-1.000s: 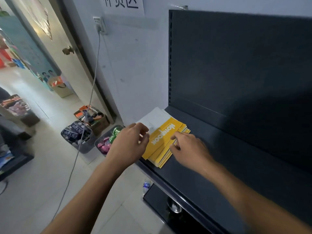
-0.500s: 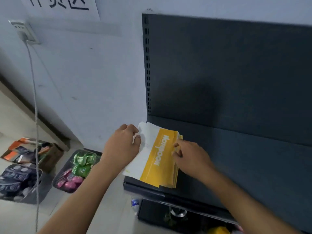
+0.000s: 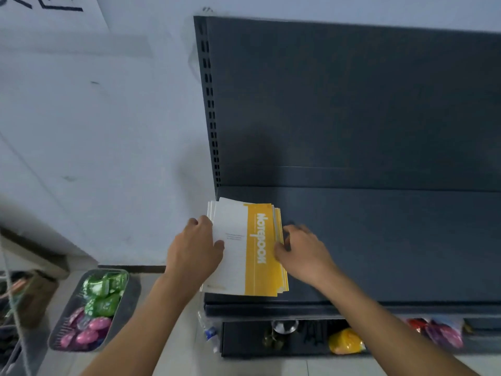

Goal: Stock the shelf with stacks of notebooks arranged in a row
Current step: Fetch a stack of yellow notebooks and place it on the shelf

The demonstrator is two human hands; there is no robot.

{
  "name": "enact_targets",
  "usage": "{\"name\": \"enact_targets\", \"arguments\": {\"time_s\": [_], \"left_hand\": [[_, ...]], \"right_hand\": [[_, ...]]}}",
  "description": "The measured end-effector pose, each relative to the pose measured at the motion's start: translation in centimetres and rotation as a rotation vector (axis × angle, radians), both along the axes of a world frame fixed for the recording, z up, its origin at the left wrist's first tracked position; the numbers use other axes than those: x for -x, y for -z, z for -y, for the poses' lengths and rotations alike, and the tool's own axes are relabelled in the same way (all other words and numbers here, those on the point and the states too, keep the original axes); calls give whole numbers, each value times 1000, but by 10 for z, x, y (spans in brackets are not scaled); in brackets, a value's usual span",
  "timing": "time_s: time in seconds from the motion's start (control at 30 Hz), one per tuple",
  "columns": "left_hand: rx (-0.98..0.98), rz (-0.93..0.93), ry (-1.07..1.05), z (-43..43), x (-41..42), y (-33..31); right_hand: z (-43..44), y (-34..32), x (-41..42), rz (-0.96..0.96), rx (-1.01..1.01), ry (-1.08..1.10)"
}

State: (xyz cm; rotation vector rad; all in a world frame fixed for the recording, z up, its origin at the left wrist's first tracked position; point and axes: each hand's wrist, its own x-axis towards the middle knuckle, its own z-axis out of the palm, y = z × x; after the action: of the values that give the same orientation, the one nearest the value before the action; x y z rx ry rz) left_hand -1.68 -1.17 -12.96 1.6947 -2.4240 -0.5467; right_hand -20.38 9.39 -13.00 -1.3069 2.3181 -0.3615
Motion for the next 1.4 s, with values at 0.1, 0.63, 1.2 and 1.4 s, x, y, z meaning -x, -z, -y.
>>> {"name": "enact_targets", "arguments": {"time_s": [0.1,0.63,1.2,1.4], "left_hand": [[-45,6,-17,-1,0,2],[-215,27,-70,5,-6,4],[-406,-370,-113,3,-3,-13],[-369,-331,-2,3,10,-18]], "right_hand": [[6,5,-5,21,-19,-10],[2,18,-32,-31,55,-14],[-2,6,-20,339,106,197],[-10,-4,-12,421,198,298]]}}
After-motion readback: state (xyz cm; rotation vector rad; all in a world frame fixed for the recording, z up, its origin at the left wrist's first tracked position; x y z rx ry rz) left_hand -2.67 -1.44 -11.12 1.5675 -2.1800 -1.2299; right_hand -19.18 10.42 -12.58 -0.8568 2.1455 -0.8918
